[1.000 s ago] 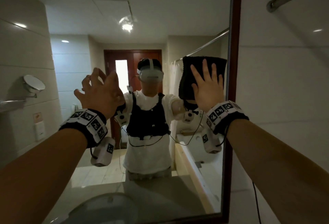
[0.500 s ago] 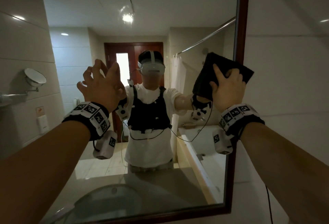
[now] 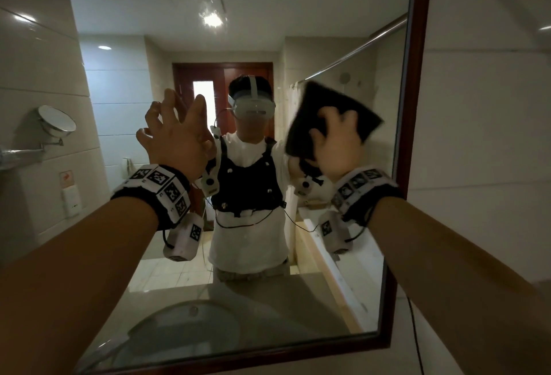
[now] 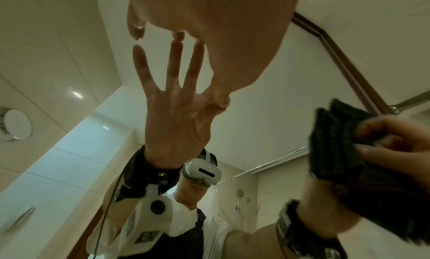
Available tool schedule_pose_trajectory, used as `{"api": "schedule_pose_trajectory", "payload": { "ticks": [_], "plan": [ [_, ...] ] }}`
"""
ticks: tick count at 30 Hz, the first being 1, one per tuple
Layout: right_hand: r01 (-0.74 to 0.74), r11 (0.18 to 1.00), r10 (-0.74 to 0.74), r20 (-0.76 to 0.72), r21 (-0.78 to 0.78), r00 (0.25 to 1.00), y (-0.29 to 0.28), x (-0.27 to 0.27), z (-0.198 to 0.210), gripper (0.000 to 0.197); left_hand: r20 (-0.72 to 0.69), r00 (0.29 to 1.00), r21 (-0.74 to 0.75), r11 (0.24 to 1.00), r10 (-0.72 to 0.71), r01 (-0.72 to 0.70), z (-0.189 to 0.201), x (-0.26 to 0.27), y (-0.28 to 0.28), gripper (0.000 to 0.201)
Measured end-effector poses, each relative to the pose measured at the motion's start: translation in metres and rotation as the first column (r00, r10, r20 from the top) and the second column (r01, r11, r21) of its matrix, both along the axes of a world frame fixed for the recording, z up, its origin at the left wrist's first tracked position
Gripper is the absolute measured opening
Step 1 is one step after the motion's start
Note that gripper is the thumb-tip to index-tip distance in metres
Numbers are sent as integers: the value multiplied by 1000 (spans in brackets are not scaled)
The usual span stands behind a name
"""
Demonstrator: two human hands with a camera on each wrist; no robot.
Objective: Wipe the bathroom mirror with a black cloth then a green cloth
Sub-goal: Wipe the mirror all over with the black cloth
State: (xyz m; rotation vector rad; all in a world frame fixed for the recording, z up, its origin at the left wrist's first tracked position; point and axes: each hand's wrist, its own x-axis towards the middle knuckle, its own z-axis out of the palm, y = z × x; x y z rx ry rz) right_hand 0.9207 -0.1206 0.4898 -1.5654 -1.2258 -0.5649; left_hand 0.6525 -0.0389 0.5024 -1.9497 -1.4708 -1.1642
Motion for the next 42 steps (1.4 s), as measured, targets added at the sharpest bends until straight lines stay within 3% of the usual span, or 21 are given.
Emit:
{"api": "schedule_pose_trajectory", "payload": {
  "ticks": [2,5,8,13,19,27,34,36,40,42],
  "plan": [
    [-63,997,72,192,-50,979,9,-29,-1,31,3,1000,1,1000,-10,10,1,0,0,88],
    [-136,988,151,252,-74,956,14,-35,-1,25,2,1000,3,1000,1,-1,1,-1,-2,88],
    [-120,991,128,169,-60,977,1,-11,2,24,-3,1000,3,1000,15,-15,2,-1,-4,90],
    [-37,998,45,-154,60,987,-26,66,7,21,7,1000,5,1000,7,-7,1,0,-5,87],
    [32,995,-10,-229,94,973,-24,73,7,20,16,1000,6,1000,-15,15,1,0,-4,85],
    [-68,997,72,116,-37,991,-2,0,-8,19,16,1000,22,1000,-15,14,1,-2,-1,87],
    [-94,985,140,358,-144,923,-9,16,-59,16,23,1000,8,1000,8,-9,1,3,-6,88],
    [-103,978,153,290,-180,945,-12,23,-45,13,16,1000,2,1000,16,-16,1,2,-6,88],
    [-118,990,126,-101,79,987,-15,44,6,14,0,1000,0,1000,25,-25,1,0,-5,90],
    [-96,992,107,-140,78,984,-17,46,13,15,8,1000,7,1000,24,-24,1,1,-4,89]
  ]
}}
